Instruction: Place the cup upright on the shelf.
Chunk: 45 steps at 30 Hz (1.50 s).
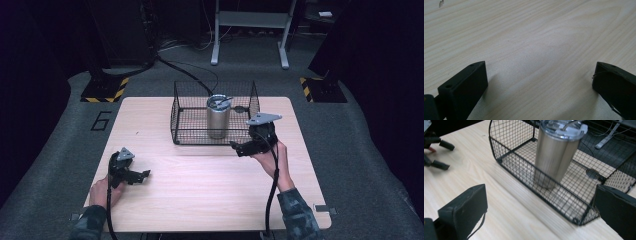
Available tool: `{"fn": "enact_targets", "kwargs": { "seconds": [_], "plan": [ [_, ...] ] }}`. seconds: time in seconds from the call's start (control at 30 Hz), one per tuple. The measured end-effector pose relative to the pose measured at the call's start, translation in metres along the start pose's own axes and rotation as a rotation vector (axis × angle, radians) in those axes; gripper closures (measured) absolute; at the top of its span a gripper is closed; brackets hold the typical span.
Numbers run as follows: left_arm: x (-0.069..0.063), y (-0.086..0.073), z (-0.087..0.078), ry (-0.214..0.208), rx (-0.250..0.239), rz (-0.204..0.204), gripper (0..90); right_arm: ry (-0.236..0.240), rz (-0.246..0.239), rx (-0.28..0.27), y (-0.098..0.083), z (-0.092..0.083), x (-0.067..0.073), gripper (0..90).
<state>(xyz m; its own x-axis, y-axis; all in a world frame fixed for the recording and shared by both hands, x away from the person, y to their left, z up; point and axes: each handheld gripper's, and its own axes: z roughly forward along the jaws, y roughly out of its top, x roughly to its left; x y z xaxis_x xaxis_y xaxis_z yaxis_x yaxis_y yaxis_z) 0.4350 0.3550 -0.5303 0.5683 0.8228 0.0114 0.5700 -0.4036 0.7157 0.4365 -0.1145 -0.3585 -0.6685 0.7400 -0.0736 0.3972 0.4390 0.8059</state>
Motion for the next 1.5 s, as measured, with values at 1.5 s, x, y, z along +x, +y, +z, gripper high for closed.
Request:
{"fn": "enact_targets", "kwargs": {
  "seconds": [1.5],
  "plan": [
    [-0.001,-0.001,0.001,0.009,-0.015,-0.009,0.0,-0.211,0.31,0.159,-0.234,-0.027,-0.065,0.0]
  ]
}}
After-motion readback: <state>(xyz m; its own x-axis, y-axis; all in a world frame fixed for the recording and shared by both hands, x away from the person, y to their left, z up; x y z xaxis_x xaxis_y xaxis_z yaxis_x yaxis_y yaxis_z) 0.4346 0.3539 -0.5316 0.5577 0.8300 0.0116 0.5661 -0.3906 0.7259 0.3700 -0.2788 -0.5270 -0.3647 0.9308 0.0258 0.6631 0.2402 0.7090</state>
